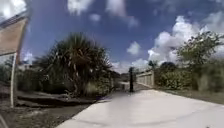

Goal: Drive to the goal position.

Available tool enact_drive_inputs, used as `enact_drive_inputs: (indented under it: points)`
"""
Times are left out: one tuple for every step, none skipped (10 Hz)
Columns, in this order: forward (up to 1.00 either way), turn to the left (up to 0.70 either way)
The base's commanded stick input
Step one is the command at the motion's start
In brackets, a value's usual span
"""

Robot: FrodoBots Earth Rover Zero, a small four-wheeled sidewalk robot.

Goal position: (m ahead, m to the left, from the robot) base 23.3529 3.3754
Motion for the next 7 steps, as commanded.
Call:
enact_drive_inputs:
  points:
    - [0.7, 0.0]
    - [0.7, 0.0]
    - [0.7, 0.0]
    - [0.7, 0.0]
    - [0.7, 0.0]
    - [0.7, 0.0]
    - [0.7, 0.0]
